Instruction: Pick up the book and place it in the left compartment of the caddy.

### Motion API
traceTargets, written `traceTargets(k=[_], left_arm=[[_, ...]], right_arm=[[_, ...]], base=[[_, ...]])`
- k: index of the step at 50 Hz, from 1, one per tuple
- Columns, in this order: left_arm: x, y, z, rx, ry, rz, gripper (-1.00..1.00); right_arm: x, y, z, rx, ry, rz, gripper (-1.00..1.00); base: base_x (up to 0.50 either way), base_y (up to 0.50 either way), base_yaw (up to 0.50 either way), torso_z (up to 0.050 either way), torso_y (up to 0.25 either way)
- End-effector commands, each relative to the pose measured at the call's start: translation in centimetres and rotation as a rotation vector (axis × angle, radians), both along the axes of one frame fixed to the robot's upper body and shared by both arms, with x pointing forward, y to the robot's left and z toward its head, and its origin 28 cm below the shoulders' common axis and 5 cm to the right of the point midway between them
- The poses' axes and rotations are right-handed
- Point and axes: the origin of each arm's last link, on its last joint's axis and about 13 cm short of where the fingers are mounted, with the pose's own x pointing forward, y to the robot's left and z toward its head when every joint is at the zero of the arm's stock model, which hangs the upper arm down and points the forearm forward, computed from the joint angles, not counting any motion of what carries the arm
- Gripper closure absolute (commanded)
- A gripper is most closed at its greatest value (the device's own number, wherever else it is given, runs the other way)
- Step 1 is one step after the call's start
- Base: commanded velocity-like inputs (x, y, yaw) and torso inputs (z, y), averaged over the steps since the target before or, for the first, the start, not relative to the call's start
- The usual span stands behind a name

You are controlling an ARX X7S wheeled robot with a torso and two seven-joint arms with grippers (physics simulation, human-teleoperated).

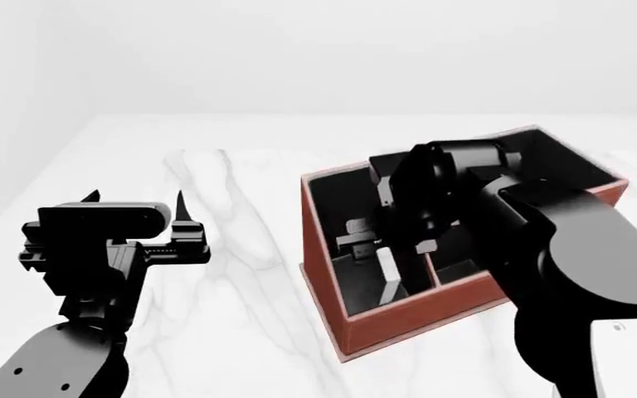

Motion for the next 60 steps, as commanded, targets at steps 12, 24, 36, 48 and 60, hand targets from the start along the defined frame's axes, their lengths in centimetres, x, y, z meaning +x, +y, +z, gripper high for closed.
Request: traceTargets(k=[12, 24, 36, 48, 60], left_arm=[[0.0, 0.2, 0.0, -0.017, -0.01, 0.007, -1.0], [-0.2, 0.3, 0.2, -0.016, -0.012, 0.014, -1.0], [-0.2, 0.1, 0.5, -0.01, -0.015, 0.008, -1.0], [-0.2, -0.3, -0.2, -0.007, -0.013, -0.009, -1.0], [-0.3, -0.5, -0.2, -0.009, -0.025, -0.019, -1.0]], right_arm=[[0.3, 0.5, 0.6, 0.029, -0.043, 0.004, -1.0], [0.7, 0.0, 9.2, 0.002, -0.211, 0.026, -1.0], [-0.5, -2.0, 16.7, 0.098, -0.313, 0.123, -1.0], [-7.2, -5.3, 1.0, 0.123, -0.95, -0.021, -1.0], [-15.0, -5.2, -5.5, 0.035, -1.447, -0.084, -1.0]], base=[[0.0, 0.0, 0.0, 0.0, 0.0], [0.0, 0.0, 0.0, 0.0, 0.001], [0.0, 0.0, 0.0, 0.0, 0.0], [0.0, 0.0, 0.0, 0.0, 0.0], [0.0, 0.0, 0.0, 0.0, 0.0]])
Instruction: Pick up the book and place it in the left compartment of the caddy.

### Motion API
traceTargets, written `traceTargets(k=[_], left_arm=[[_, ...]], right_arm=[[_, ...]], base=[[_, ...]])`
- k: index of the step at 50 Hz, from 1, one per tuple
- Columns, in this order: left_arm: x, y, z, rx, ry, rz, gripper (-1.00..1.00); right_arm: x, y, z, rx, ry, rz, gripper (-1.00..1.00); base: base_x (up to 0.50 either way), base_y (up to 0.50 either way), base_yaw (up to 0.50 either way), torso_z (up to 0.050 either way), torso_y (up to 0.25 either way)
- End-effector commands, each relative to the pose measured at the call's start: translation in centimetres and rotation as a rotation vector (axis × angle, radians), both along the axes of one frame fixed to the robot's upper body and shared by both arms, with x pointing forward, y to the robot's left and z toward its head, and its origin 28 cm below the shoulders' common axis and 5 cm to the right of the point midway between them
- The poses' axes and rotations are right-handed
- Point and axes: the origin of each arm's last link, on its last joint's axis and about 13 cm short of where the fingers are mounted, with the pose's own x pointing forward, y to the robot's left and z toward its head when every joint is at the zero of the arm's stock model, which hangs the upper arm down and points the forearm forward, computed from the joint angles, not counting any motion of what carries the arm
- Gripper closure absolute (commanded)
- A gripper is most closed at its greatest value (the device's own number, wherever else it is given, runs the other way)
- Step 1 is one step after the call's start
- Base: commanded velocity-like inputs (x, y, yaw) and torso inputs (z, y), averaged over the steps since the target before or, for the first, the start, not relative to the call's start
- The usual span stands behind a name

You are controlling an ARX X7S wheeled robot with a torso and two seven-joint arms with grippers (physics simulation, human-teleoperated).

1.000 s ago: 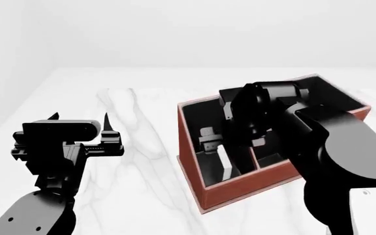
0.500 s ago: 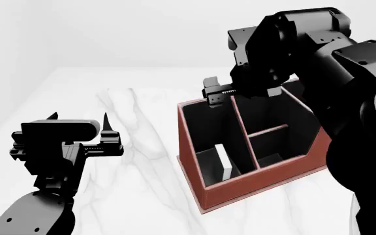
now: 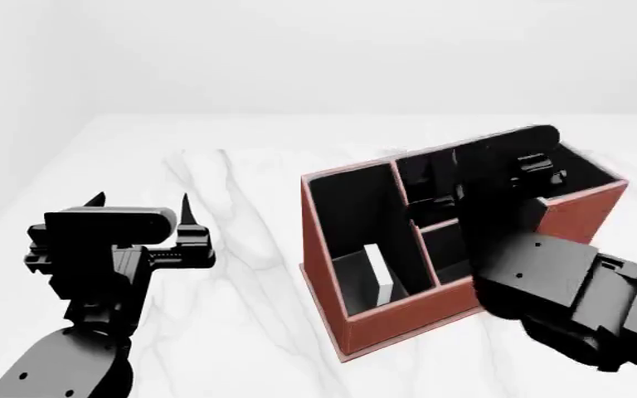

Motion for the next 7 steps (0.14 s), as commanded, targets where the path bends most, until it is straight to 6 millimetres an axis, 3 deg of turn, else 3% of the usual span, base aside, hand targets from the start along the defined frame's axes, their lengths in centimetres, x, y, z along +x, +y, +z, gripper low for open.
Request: traceTargets(k=[1, 7], left_arm=[[-0.09, -0.18, 0.04, -0.013, -0.021, -0.006, -1.0], [0.02, -0.12, 0.04, -0.008, -0.025, 0.001, -1.0]], right_arm=[[-8.85, 1.61, -2.42, 0.208, -0.348, 0.13, -1.0], [-8.66, 1.76, -2.12, 0.216, -0.358, 0.131, -1.0]], base=[[0.0, 0.0, 0.0, 0.0, 0.0], [0.0, 0.0, 0.0, 0.0, 0.0]])
